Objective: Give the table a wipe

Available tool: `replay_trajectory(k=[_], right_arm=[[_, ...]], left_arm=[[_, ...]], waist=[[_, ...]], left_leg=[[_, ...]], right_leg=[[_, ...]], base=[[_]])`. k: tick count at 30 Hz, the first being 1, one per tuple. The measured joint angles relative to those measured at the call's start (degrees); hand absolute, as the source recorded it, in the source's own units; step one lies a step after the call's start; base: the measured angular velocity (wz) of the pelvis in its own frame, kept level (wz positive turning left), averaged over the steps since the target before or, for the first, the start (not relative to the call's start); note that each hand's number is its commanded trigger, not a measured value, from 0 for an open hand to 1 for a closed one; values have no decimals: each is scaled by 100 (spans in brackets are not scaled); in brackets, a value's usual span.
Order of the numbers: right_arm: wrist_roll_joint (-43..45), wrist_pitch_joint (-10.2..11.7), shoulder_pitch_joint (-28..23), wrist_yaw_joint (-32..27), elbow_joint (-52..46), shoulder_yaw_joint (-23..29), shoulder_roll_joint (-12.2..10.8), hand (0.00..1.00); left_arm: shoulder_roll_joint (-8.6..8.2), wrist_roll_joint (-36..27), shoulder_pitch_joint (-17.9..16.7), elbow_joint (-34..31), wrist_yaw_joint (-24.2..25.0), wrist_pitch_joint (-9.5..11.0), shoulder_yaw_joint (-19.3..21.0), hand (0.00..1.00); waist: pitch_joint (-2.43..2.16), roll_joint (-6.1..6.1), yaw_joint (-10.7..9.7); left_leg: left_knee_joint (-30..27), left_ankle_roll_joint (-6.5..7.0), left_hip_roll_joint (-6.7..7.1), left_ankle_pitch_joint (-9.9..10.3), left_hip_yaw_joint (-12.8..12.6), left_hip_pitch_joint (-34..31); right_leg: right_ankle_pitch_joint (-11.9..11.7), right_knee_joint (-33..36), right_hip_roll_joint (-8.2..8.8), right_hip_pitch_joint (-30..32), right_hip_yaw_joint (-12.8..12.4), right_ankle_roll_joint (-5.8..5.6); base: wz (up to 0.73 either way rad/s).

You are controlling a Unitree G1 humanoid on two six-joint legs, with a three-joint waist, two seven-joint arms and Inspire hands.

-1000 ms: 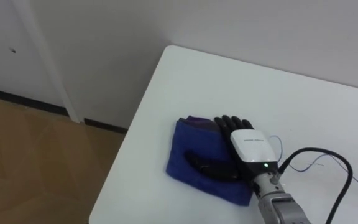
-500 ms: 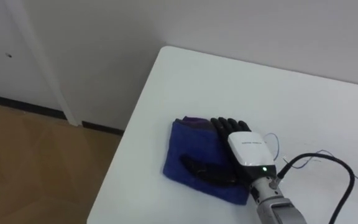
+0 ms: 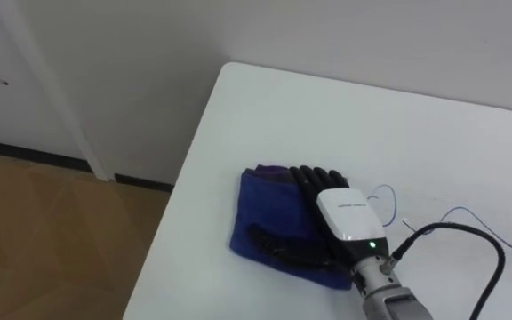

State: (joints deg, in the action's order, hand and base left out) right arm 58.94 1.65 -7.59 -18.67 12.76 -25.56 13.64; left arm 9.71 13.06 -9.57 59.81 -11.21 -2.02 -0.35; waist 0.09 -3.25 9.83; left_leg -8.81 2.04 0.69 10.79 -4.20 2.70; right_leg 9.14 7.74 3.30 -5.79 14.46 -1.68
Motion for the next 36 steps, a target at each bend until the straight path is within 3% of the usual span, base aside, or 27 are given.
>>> replay_trajectory(k=[18,19,20,21,22,31,36], right_arm=[[-60,23,-51,56,143,6,-1,0],[-42,41,-20,41,231,6,-1,15],[-36,41,-9,41,269,10,-1,45],[-31,42,-10,39,296,10,-2,55],[-23,47,-5,34,349,11,-2,100],[13,93,217,-239,323,307,-29,100],[-95,265,149,-312,214,350,-74,100]], left_arm=[[-33,-123,8,8,17,-10,-100,0],[-32,-122,1,9,17,-13,-99,0],[-32,-127,2,9,16,-13,-98,0],[-33,-126,1,9,16,-13,-98,0],[-38,-124,-2,9,17,-14,-98,0],[-76,-119,-73,7,23,-55,-85,0],[-119,-118,-126,6,23,-59,-83,0]], waist=[[-1,8,-73],[-1,9,-89],[1,11,-94],[1,11,-94],[3,16,-92],[-5,37,-51],[-8,61,-95]], left_leg=[[15,0,5,0,31,8],[11,0,6,0,31,15],[12,0,6,0,31,43],[15,0,5,0,29,63],[22,4,5,3,27,103],[16,16,7,12,-2,175],[18,20,12,16,15,181]], right_leg=[[0,-5,4,-27,6,0],[0,-6,4,-38,13,0],[0,-9,5,-65,15,0],[0,-8,5,-81,15,0],[0,-8,6,-117,24,0],[0,-6,23,-199,142,-1],[2,-6,25,-230,148,-4]], base=[[1],[0],[0],[0],[0],[0],[2]])
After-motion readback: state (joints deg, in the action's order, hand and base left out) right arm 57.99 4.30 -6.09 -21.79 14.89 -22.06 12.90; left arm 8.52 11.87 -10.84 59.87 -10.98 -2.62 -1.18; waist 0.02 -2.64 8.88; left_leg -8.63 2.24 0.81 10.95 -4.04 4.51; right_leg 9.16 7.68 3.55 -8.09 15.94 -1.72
